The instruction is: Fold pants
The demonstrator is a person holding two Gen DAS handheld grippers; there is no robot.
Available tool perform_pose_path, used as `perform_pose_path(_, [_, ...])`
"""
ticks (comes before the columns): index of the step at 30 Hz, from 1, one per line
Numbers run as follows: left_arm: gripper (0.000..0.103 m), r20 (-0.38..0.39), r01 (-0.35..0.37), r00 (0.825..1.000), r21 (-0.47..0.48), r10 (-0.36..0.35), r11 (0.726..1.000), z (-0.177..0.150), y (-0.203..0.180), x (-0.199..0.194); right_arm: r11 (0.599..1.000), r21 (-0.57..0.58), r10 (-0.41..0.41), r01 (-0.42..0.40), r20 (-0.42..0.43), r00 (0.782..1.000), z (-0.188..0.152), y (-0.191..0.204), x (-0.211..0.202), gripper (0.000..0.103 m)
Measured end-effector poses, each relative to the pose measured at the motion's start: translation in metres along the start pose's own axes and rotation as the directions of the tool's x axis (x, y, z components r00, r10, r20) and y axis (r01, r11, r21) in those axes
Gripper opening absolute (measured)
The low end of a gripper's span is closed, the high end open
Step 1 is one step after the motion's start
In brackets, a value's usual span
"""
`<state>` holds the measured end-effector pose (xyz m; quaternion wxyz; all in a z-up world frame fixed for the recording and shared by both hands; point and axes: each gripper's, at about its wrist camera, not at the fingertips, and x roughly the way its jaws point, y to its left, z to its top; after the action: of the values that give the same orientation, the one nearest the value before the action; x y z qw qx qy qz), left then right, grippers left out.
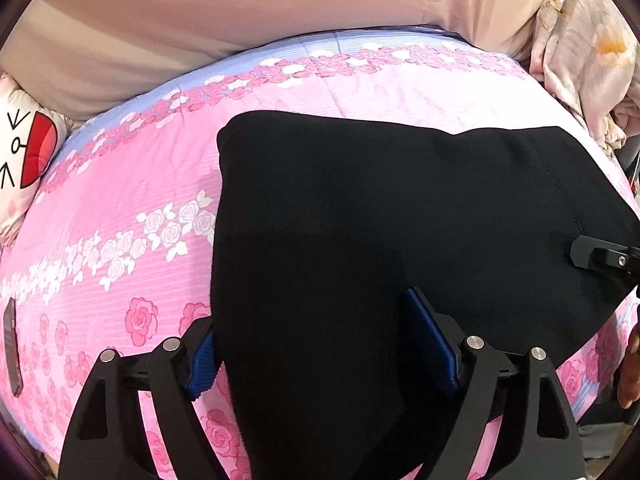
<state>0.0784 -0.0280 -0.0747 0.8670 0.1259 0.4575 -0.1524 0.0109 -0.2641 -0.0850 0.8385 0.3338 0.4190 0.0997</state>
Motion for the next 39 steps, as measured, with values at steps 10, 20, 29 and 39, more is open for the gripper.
perform_pose_path(10, [0.033, 0.045, 0.236, 0.972, -0.146, -0.232, 0.961, 0.001, 0.022, -0.022, 0.998, -0.037, -0.045, 0.046, 0.032, 0.998, -0.001, 0.014, -0.015, 0.041])
perform_pose_path(20, [0.032, 0.155, 0.389, 0.917, -0.138, -0.368, 0.911, 0.016, 0.048, -0.101, 0.982, -0.188, -0.009, 0.025, 0.085, 0.996, 0.014, 0.079, -0.061, 0.04])
perform_pose_path(29, [0.032, 0.389, 0.308, 0.877, -0.001, -0.284, 0.951, 0.059, 0.059, -0.185, 0.923, -0.382, 0.062, 0.041, 0.254, 0.965, 0.057, 0.159, -0.106, 0.04])
perform_pose_path(39, [0.032, 0.59, 0.155, 0.796, 0.019, -0.136, 0.988, 0.151, 0.078, -0.189, 0.87, -0.487, 0.154, 0.073, 0.41, 0.899, 0.164, 0.197, -0.094, 0.04])
